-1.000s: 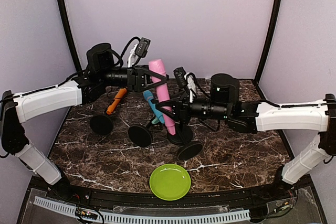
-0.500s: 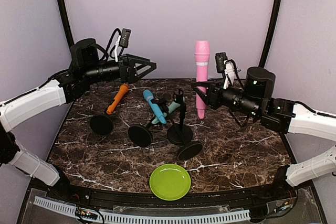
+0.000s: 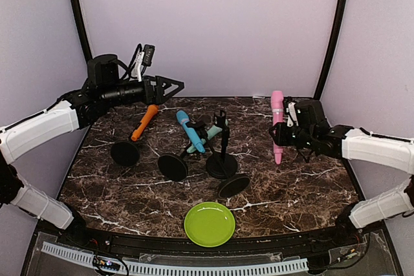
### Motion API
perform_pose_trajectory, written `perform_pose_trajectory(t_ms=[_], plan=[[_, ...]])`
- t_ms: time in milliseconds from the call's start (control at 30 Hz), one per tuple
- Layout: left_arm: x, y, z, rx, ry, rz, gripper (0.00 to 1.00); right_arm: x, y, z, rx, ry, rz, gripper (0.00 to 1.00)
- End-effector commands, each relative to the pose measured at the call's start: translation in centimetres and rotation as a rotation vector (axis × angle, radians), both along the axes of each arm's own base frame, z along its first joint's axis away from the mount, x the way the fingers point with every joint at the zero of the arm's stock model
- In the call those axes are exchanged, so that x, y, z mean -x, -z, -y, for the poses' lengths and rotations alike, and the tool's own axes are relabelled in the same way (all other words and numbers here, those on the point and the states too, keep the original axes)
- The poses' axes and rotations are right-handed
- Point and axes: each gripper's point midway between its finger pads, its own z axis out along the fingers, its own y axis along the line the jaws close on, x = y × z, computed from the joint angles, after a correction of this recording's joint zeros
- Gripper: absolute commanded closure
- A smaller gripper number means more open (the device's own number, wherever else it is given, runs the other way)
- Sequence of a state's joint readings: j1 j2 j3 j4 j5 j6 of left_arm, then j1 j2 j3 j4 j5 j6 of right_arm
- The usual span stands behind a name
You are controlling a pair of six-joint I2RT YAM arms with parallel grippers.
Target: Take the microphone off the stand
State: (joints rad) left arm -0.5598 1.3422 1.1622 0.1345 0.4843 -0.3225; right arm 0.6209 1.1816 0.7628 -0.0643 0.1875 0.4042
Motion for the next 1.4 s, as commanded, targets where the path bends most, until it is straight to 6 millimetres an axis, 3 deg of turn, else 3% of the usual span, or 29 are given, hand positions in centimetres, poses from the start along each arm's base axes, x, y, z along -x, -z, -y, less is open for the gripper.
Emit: perform_pose_trajectory(t_ms=[0,233,600,867,1033,1167,1367], plan=[[-0.1,0.5,-0.8,-0.021,-0.038,-0.016,0.06,-1.2,5.2,2.4,0.038,0.103,-0.162,0.88],[-0.7,1.5,-1.2,-0.051,-0.070,-0.029,0.06,-2.6,10.5,3.5,0.150,0.161,-0.329,0.87],[-1.6,2.9,-1.5,-0.083,-0.099,-0.046,0.06,-4.2,15.5,3.9,0.274,0.218,-0.443,0.81],[-2.1,3.4,-1.4,-0.090,-0.107,-0.059,0.06,-4.8,17.5,3.8,0.311,0.231,-0.482,0.75],[-2.4,3.6,-1.4,-0.087,-0.113,-0.068,0.06,-4.7,18.6,3.9,0.326,0.232,-0.503,0.66],[-2.4,3.7,-1.4,-0.087,-0.116,-0.072,0.06,-4.7,18.9,3.9,0.327,0.232,-0.508,0.57],[-2.5,3.8,-1.4,-0.083,-0.120,-0.083,0.06,-4.6,19.0,3.9,0.323,0.233,-0.507,0.52]])
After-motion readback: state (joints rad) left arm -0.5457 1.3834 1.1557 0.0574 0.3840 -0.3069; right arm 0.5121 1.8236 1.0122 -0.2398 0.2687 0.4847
